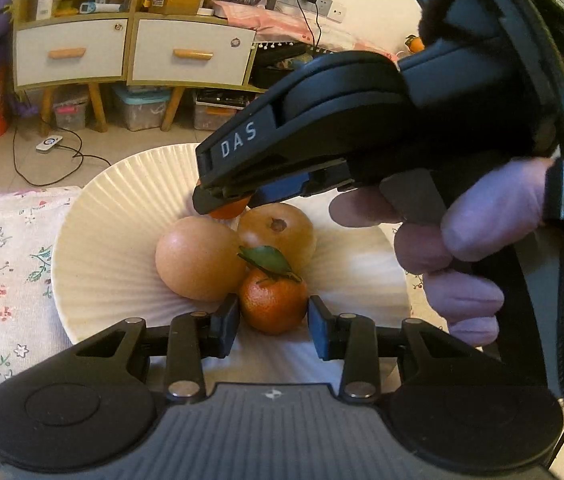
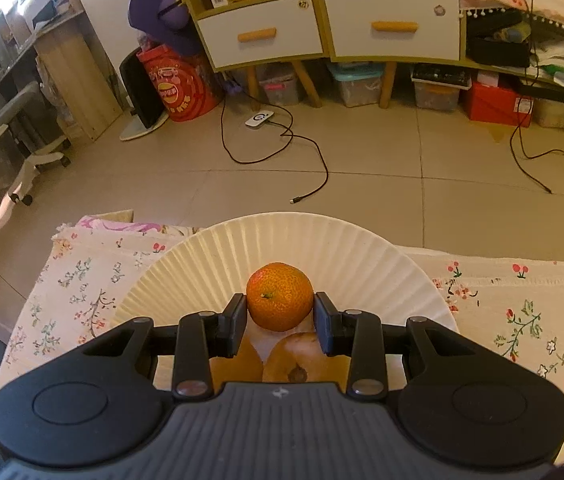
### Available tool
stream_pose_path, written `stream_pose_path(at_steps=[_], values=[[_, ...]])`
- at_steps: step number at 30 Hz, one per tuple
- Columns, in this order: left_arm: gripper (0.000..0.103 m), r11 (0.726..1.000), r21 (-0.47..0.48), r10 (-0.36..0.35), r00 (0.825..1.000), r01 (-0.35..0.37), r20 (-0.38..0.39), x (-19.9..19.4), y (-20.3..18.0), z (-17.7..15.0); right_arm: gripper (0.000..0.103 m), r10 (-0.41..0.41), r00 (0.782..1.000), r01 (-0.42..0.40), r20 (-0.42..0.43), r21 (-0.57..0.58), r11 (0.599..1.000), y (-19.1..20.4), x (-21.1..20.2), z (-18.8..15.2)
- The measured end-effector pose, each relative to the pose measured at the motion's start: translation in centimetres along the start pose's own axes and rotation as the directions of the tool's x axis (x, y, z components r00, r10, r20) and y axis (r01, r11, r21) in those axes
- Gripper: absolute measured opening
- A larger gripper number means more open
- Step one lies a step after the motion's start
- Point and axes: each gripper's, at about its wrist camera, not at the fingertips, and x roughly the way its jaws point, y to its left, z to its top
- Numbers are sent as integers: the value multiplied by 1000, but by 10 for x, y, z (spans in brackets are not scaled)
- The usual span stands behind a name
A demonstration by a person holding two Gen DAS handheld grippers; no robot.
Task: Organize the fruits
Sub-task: 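Lower the orange onto the plate and open the right tool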
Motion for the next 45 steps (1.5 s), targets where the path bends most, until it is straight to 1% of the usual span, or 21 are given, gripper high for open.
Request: stream_pose_path(at_steps=[11, 12, 13, 14, 15, 17, 19, 23, 25, 31, 45], values=[[17, 1000, 4, 7, 1000, -7, -4, 2, -1, 2, 36, -6, 1000, 6, -10, 8, 1000, 1, 6, 3], [17, 1000, 8, 9, 1000, -9, -5, 1, -1, 2, 40, -8, 1000, 8, -8, 14, 1000, 1, 5, 2], [17, 1000, 14, 11, 1000, -11, -5, 1, -2, 2, 47, -2, 1000, 2, -7, 22, 1000, 0, 3, 2], [18, 1000, 22, 14, 1000, -14, -7, 1, -3, 2, 51, 2, 1000, -2, -4, 28, 1000, 0, 2, 2], [20, 999, 28, 16, 1000, -15, -9, 1, -4, 2, 55, 3, 1000, -2, 0, 31, 1000, -1, -1, 1], [28, 999, 35, 19, 1000, -18, -12, -1, -5, 3, 58, -2, 1000, 2, 5, 33, 999, -2, -7, 0], [41, 999, 43, 28, 1000, -28, -14, -3, -7, 3, 64, -10, 1000, 10, 11, 40, 999, -4, -13, 0], [50, 997, 64, 47, 999, -46, -22, -10, -9, 2, 69, -23, 999, 21, 27, 59, 998, -9, -27, -3], [55, 996, 74, 58, 998, -55, -26, -15, -10, 1, 75, -27, 999, 24, 35, 68, 997, -11, -35, -6], [64, 994, 82, 77, 997, -74, -28, -35, -16, 1, 78, -47, 998, 42, 44, 96, 994, -17, -58, -17], [74, 989, 90, 124, 992, -121, -23, -89, -35, -14, 84, -63, 996, 56, 65, 111, 992, -10, -109, -50]])
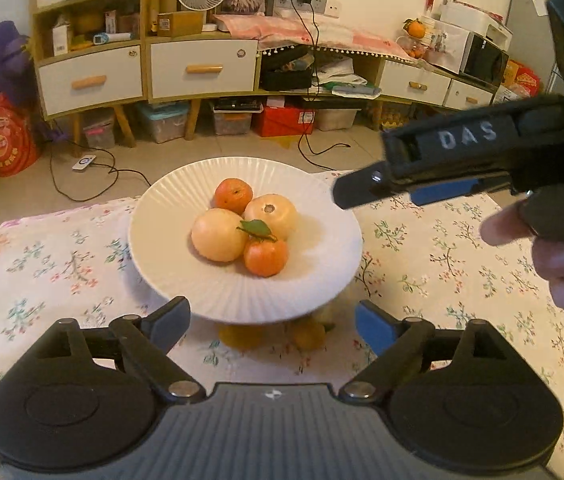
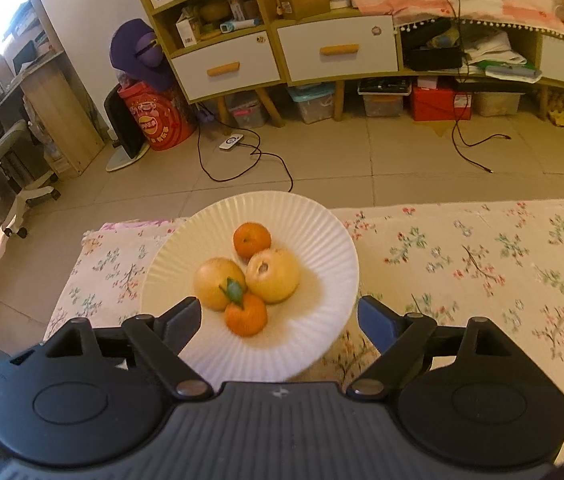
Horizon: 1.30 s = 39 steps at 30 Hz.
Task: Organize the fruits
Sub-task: 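Lower the orange onto the plate and open the right tool, then move the left tool to a loose orange while the right tool approaches another orange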
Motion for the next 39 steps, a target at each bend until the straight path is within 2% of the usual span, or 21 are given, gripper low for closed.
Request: stream_pose_path(at_steps=[13, 24, 28, 33, 36, 39], values=[[85, 997, -50, 55, 998, -56, -19, -43, 12, -21, 90, -14, 1000, 14, -4, 26, 1000, 10, -35, -40], [86, 989, -93, 109, 991, -116, -75, -58, 26, -50, 93, -18, 999, 20, -33, 62, 998, 15, -44, -71], [86, 989, -94, 102, 989, -113, -110, -60, 33, -66, 94, -2, 999, 7, -54, 88, 996, 11, -41, -85], [86, 988, -103, 103, 988, -115, -116, -64, 39, -79, 94, -19, 998, 25, -68, 84, 996, 12, -40, -97], [86, 989, -70, 121, 986, -129, -114, -63, 38, -85, 94, -22, 998, 26, -55, 65, 998, 13, -40, -104], [86, 989, -16, 144, 984, -146, -108, -62, 35, -91, 94, -51, 997, 51, -54, -7, 999, 19, -36, -113]])
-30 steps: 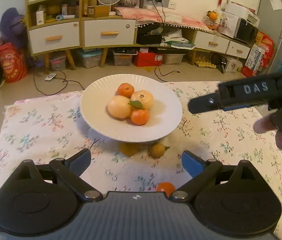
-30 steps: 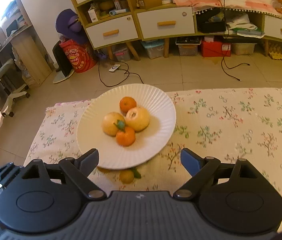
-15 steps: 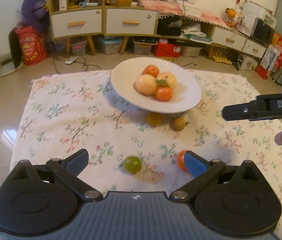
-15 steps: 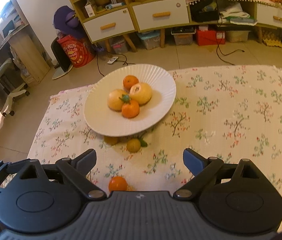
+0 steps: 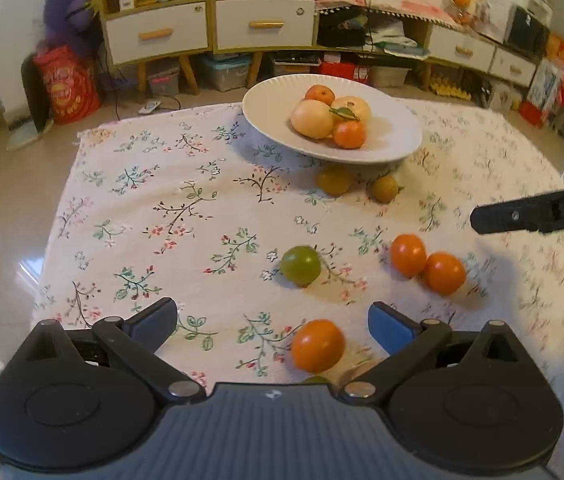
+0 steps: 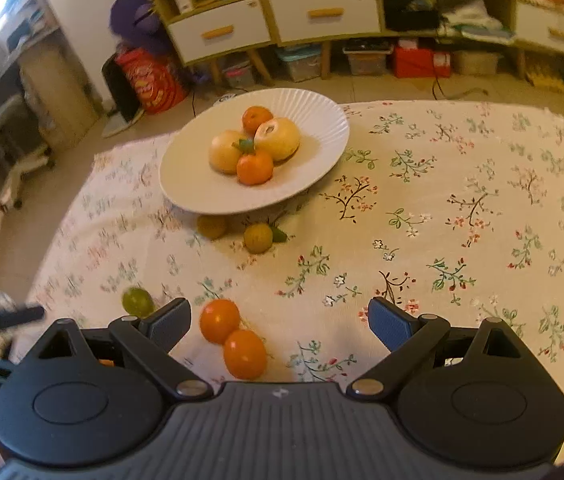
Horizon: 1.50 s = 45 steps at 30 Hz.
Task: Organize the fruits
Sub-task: 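Move the left tool to a loose orange while the right tool approaches another orange, then grasp an orange with the left tool while the right tool grasps another orange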
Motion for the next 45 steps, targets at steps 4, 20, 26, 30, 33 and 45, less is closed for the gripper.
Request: stream_pose_path(at_steps=[4, 20, 26, 30, 33, 45], values=[[85, 999, 23, -22, 1000, 23, -20, 4, -3, -6, 94, 9, 999, -12, -38, -73, 997, 9, 8, -10], [62, 997, -30, -76, 992, 73, -104, 22, 2, -10, 93, -75, 987, 56, -140, -137, 989, 19, 28, -24], [50, 992, -74, -109, 988, 102, -110, 22, 5, -8, 91, -79, 985, 58, -150, -141, 988, 21, 30, -24], [43, 989, -94, -126, 985, 115, -119, 24, 7, -8, 87, -79, 985, 57, -151, -144, 988, 23, 31, -24], [38, 987, -108, -135, 983, 122, -122, 26, 8, -8, 82, -76, 985, 54, -154, -144, 988, 23, 32, -23], [25, 982, -130, -152, 982, 137, -115, 26, 8, -6, 62, -44, 986, 20, -163, -148, 989, 26, 33, -22]])
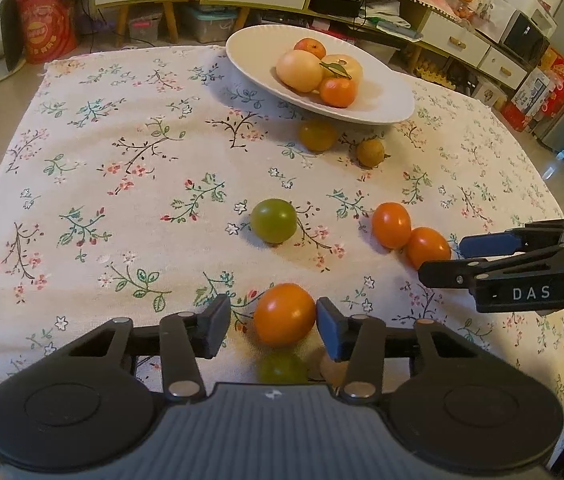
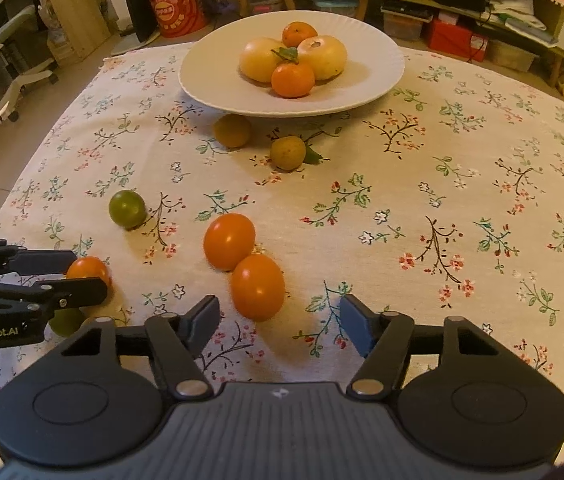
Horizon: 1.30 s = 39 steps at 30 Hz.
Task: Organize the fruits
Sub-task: 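Grasp an orange with the left tool while the right tool grasps another orange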
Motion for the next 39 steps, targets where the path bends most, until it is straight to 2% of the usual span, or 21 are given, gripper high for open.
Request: stream_pose_path(at_steps=[7, 16, 39], values=[[13, 1000, -7, -17, 1000, 17, -4, 0, -1, 0, 51, 36, 999, -36, -2, -6, 999, 2, 0, 0], [12, 1000, -10, -16, 1000, 16, -8, 0, -1, 1, 33, 49, 999, -49, -3, -14, 999, 4, 1, 1], [12, 1000, -11, -17, 1000, 17, -9, 0, -1, 2, 35, 58, 998, -58, 14, -14, 998, 8, 4, 7]])
